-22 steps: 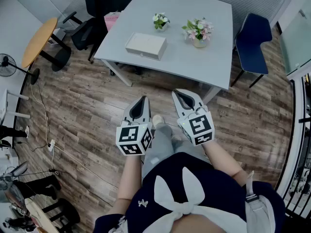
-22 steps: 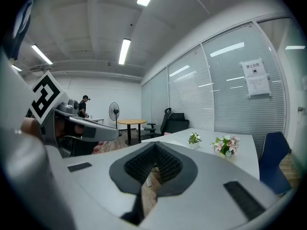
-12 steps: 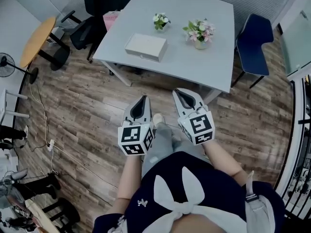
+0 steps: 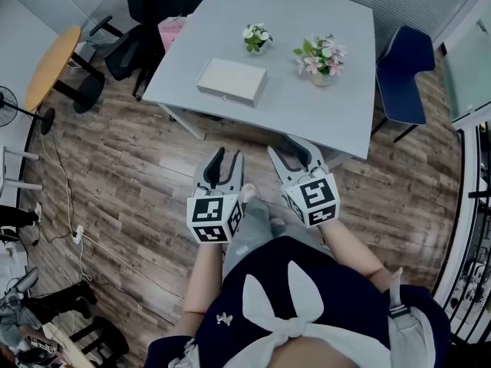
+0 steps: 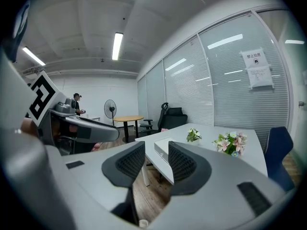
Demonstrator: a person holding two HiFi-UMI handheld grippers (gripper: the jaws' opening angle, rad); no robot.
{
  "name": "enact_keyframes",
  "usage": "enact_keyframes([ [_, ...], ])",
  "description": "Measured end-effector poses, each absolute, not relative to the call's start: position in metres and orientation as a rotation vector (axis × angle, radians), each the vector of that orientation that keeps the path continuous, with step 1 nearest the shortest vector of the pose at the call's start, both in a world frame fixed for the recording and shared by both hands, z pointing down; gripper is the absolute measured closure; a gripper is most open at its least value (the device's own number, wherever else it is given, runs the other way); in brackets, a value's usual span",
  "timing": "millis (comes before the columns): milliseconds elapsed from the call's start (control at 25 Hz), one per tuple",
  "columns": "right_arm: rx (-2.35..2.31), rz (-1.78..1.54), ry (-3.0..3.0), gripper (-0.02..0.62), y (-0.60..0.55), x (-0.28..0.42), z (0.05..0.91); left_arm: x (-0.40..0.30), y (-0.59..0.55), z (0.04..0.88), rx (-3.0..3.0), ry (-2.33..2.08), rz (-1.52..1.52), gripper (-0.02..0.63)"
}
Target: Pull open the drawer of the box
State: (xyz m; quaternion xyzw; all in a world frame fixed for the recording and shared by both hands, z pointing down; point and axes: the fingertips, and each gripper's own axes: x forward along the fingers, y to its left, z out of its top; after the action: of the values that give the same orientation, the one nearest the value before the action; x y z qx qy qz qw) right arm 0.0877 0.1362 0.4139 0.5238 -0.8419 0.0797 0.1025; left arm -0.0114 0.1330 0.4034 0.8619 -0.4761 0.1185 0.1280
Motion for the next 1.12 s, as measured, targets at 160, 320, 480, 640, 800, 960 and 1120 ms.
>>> enact_keyframes([
  [160,1.534,0.253,-2.455,0.443,0.106,0.083,0.418,-0.017,0.102,0.408,2.507,-1.36,0.383,0.434],
  [320,1.536,0.272,-2.434,0.433,0.075,0.081,0.419,-0.024,0.068,0.414,2.504,-1.334,0.42,0.413],
  [480,1.56,0.294,-2.405,0.422,0.047,0.083,0.421,-0.03,0.037,0.421,2.489,-1.32,0.455,0.405],
  [640,1.578,0.366,-2.372,0.417,0.023,0.084,0.43,-0.04,0.011,0.432,2.459,-1.312,0.487,0.403],
  [800,1.569,0.392,-2.326,0.408,0.004,0.084,0.439,-0.046,-0.01,0.445,2.458,-1.277,0.53,0.402],
  [960,1.57,0.428,-2.279,0.403,-0.017,0.085,0.453,-0.053,-0.035,0.461,2.454,-1.255,0.579,0.396],
  [1120,1.582,0.479,-2.233,0.399,-0.034,0.086,0.467,-0.061,-0.058,0.477,2.44,-1.224,0.626,0.394],
])
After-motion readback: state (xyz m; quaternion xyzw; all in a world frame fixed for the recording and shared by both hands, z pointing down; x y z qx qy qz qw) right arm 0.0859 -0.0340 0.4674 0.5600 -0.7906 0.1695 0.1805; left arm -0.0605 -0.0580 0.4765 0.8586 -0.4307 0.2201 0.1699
